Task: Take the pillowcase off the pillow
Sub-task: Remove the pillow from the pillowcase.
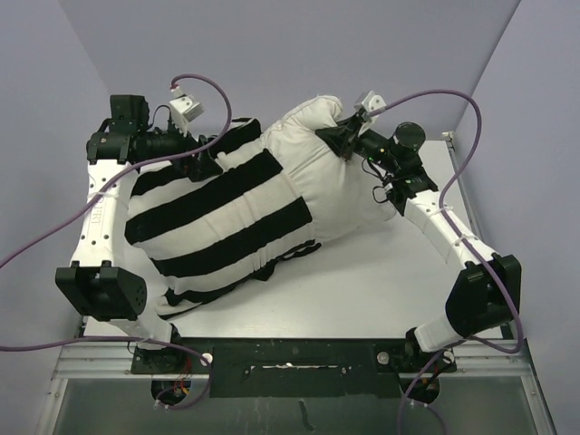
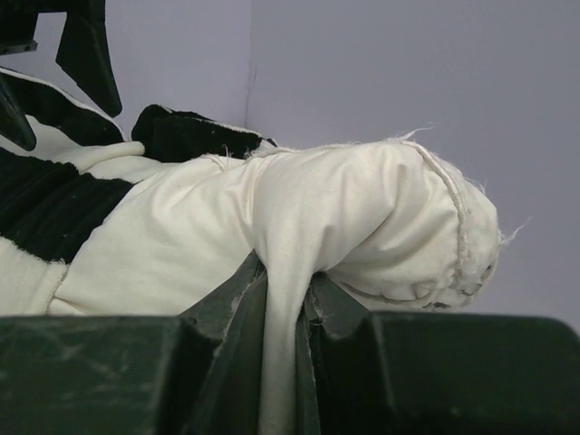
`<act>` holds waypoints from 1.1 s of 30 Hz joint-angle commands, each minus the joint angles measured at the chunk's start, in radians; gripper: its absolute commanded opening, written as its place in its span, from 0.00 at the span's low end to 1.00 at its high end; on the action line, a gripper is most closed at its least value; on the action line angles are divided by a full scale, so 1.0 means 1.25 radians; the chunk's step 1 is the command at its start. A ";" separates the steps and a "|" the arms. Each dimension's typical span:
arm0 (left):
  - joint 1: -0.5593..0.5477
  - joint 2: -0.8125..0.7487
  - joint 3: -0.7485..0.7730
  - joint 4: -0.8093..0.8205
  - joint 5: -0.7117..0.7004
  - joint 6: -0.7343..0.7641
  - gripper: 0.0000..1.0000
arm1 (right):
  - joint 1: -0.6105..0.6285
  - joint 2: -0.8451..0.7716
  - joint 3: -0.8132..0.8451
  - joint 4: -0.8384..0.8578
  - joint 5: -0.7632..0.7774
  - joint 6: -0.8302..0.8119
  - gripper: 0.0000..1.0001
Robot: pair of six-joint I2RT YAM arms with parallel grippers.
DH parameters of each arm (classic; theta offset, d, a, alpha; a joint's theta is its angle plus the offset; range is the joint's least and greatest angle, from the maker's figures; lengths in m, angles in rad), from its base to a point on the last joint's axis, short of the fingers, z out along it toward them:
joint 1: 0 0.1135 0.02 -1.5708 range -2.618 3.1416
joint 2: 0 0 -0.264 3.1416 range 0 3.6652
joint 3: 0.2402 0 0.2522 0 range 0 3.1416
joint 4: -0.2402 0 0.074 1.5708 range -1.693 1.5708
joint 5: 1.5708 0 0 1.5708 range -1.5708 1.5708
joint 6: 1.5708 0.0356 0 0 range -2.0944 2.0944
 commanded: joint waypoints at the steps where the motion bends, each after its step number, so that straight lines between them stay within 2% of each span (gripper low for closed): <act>1: 0.022 -0.026 0.004 0.060 0.009 -0.038 0.96 | -0.003 -0.104 0.006 0.185 -0.028 -0.034 0.00; 4: 0.068 -0.019 0.010 0.139 0.002 -0.118 0.96 | -0.004 -0.130 -0.004 0.181 -0.045 -0.049 0.00; 7: 0.101 0.017 0.045 0.140 0.046 -0.168 0.97 | -0.004 -0.144 -0.005 0.179 -0.063 -0.051 0.00; 13: 0.088 0.044 0.016 0.138 0.163 -0.208 0.98 | 0.000 -0.167 -0.004 0.189 -0.076 -0.038 0.00; 18: 0.069 0.049 -0.021 0.168 0.185 -0.206 0.93 | 0.004 -0.180 0.004 0.203 -0.104 -0.016 0.00; 19: 0.068 0.053 -0.023 0.173 0.177 -0.199 0.90 | 0.005 -0.182 0.005 0.204 -0.109 -0.014 0.00; 26: 0.088 0.080 -0.043 0.171 0.146 -0.166 0.47 | 0.004 -0.215 -0.017 0.197 -0.134 -0.011 0.00; 29: 0.086 0.066 -0.073 0.180 0.158 -0.165 0.17 | 0.004 -0.223 -0.024 0.189 -0.119 -0.014 0.00; 31: 0.085 0.051 -0.097 0.199 0.157 -0.167 0.03 | 0.003 -0.222 -0.025 0.180 -0.111 -0.014 0.00; 33: 0.086 0.039 -0.113 0.212 0.145 -0.167 0.00 | 0.002 -0.222 -0.026 0.164 -0.097 -0.016 0.00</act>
